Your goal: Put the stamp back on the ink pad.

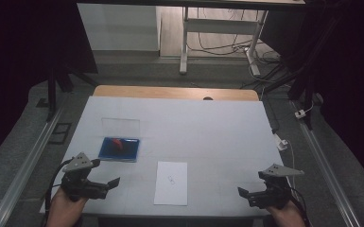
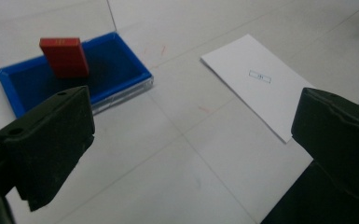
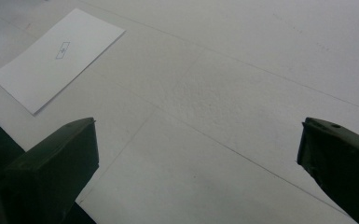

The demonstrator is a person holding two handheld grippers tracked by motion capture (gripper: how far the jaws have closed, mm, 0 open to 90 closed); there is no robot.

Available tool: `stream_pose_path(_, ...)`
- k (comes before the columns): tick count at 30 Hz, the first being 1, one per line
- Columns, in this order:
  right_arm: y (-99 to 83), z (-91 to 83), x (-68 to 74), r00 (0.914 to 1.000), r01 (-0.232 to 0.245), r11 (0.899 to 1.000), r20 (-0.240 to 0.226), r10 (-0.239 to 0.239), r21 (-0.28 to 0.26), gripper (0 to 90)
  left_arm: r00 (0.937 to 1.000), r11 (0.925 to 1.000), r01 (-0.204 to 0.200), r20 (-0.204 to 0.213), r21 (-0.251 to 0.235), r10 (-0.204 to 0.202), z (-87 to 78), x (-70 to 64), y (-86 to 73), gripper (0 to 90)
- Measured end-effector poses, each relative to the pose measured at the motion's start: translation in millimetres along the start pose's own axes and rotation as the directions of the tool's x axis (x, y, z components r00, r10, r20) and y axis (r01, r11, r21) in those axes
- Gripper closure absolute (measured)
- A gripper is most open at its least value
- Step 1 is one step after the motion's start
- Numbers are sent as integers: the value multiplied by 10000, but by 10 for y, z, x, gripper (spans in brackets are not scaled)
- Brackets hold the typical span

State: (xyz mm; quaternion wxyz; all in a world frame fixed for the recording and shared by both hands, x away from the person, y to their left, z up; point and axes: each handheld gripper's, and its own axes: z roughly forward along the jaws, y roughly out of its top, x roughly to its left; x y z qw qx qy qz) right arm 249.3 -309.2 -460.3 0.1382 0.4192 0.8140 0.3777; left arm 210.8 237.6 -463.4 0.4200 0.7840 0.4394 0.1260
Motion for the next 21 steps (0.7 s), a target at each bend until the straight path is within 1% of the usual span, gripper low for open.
stream_pose_path(2,1,2,3,10000,35,10000,18,-35,17,0,9999,9999,126,-27,56,-126,-24,3,-47,0)
stream_pose_path(4,1,3,5,10000,70,10000,19,-70,23,0,9998,9998,134,-136,164,-132,-42,4,-86,0)
stream_pose_path(6,1,4,7,10000,77,10000,3,-77,33,0,9995,9995,143,-302,291,-135,-56,3,-128,0)
stream_pose_path(10,3,5,11,9999,132,9999,25,-132,89,0,9987,9976,331,-410,609,-306,-68,16,-215,0)
stream_pose_path(12,4,7,14,9999,154,9998,37,-155,107,0,9983,9977,365,-465,564,-339,-86,15,-227,0)
stream_pose_path(14,4,10,19,9998,203,9998,48,-204,90,0,9975,9968,397,-613,700,-354,-94,6,-240,0)
stream_pose_path(16,5,10,25,9998,210,9997,41,-210,97,0,9959,9953,391,-850,890,-315,-90,-6,-242,0)
stream_pose_path(19,6,17,30,9997,244,9996,62,-245,155,0,9956,9937,409,-876,1042,-318,-74,-6,-238,0)
stream_pose_path(21,5,17,31,9996,284,9994,77,-286,197,0,9959,9936,494,-808,1015,-412,-71,4,-234,0)
